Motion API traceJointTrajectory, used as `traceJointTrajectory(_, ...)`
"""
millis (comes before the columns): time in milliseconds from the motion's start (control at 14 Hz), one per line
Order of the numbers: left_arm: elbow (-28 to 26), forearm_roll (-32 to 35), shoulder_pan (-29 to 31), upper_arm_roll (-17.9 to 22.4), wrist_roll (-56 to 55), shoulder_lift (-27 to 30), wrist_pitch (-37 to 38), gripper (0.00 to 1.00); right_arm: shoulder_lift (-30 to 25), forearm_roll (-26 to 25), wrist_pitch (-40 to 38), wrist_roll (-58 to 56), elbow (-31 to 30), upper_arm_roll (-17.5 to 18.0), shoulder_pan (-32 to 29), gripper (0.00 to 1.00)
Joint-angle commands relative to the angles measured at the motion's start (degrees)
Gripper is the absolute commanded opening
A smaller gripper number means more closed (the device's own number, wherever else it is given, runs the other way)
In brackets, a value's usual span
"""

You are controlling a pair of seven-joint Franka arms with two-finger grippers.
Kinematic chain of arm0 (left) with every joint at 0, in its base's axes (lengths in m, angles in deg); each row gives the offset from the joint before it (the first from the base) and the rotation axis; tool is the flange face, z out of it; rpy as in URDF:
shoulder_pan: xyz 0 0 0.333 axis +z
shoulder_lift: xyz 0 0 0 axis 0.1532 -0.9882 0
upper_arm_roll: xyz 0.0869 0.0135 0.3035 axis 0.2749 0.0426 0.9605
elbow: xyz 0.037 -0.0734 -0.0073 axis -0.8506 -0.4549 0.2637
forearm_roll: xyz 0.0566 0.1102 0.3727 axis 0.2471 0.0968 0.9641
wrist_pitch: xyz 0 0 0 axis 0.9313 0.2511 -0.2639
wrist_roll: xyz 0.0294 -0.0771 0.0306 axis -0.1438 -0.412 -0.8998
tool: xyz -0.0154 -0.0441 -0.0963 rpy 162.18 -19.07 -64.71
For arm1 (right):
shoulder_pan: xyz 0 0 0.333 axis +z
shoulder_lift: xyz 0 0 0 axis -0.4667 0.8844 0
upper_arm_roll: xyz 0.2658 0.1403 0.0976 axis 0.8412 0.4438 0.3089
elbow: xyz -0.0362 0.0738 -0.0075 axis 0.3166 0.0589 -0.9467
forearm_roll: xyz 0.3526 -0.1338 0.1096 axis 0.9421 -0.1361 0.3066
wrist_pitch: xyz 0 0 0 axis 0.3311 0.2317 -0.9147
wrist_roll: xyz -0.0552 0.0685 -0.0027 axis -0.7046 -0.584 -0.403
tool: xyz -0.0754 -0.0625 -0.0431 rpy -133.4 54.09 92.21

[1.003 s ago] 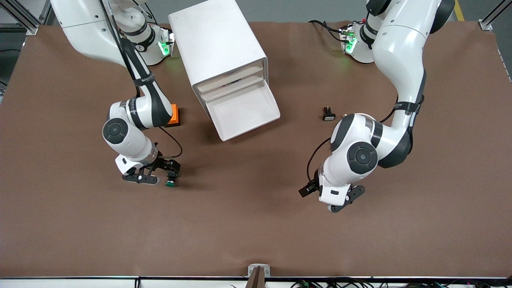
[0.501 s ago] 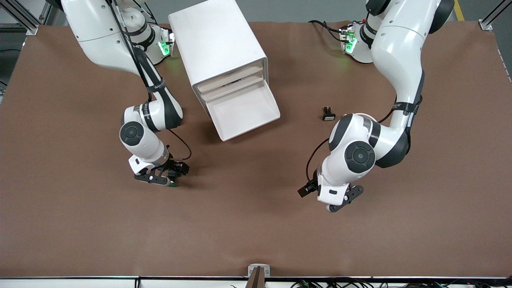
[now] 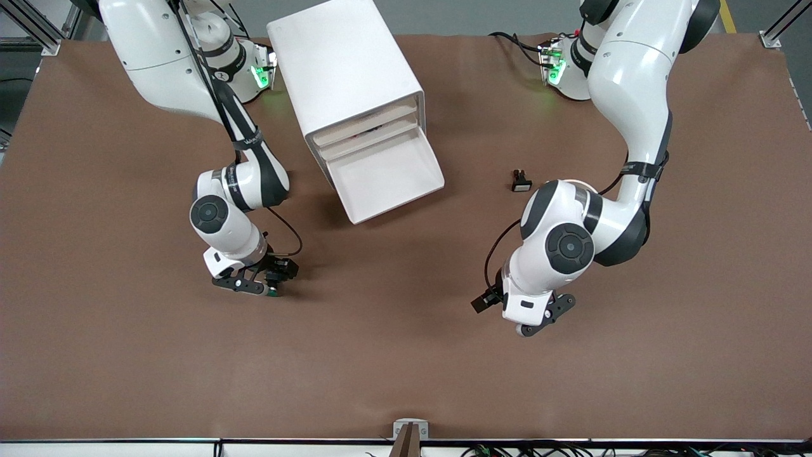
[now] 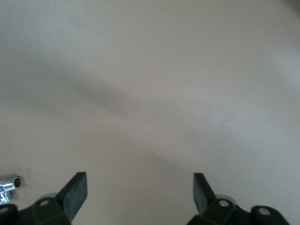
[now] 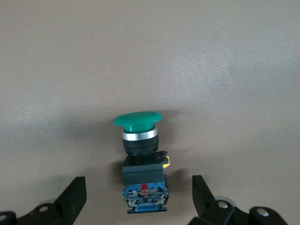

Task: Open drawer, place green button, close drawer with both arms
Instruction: 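Lower and grasp the green push button with the right gripper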

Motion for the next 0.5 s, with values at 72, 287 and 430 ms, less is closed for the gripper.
traceJointTrajectory(72,-1.0,1.3,-0.4,0.3,0.2,0.7,-0.8,0.99,0.8,0.1,0.6,0.6,0.1,0.0,-0.3,1.0)
traceJointTrajectory(287,-1.0,1.3,-0.3,0.3,0.1,0.9,-0.8,0.99,1.0,0.1,0.6,0.6,0.1,0.0,-0.3,1.0)
traceJointTrajectory(430,-1.0,1.3,-0.4,0.3,-0.1,0.9,-0.8,0.99,1.0,0.1,0.5,0.5,0.1,0.0,-0.4,0.94)
